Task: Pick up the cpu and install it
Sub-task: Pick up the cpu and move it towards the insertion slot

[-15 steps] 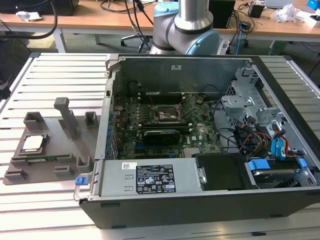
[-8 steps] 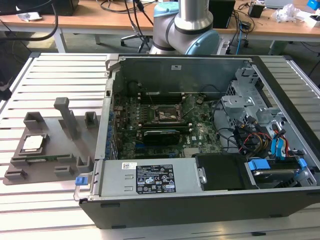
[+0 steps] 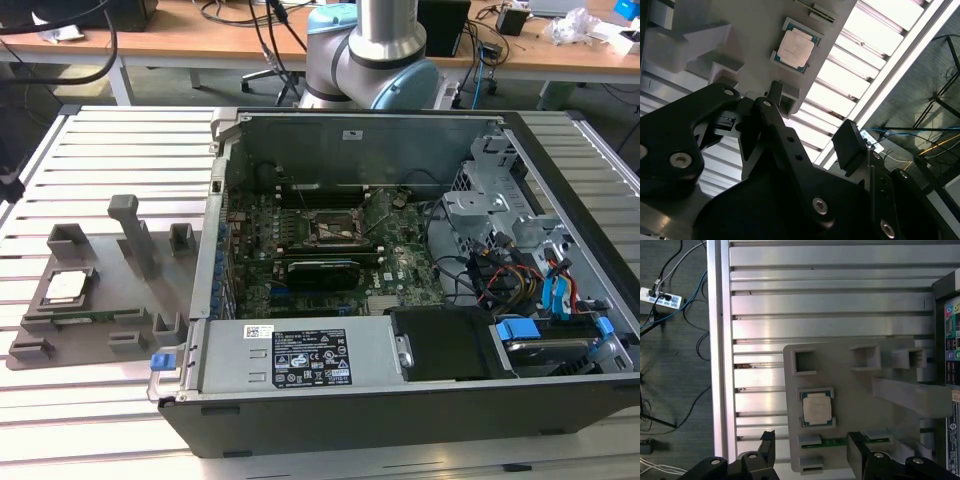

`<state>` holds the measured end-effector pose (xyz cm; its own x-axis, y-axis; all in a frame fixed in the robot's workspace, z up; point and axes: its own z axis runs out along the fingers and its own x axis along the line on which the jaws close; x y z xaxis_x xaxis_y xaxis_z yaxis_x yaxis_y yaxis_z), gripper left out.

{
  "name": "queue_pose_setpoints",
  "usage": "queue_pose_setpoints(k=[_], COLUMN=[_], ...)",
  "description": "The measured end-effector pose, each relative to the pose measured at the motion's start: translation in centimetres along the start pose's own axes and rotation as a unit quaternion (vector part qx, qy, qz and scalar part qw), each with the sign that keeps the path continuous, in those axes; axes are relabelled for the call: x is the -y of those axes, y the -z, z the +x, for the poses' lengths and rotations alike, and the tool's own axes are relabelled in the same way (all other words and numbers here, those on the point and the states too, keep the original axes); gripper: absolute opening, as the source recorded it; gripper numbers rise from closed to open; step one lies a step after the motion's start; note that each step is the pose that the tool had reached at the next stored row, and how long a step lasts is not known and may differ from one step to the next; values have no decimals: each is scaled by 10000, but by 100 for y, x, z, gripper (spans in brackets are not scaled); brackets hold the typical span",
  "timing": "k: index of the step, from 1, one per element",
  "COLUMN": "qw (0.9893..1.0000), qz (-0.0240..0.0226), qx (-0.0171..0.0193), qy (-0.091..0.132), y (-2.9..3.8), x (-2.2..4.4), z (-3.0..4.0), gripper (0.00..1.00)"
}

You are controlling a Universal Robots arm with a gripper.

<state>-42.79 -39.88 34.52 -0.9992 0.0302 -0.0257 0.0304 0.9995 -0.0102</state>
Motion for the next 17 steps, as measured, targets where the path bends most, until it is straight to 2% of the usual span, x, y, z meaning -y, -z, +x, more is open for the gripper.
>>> queue_pose_setpoints(k=[17], qw=[10000], qz=[0], qx=[0], qy=[0], y=[-78], x=[-1], z=[-1], gripper=[68])
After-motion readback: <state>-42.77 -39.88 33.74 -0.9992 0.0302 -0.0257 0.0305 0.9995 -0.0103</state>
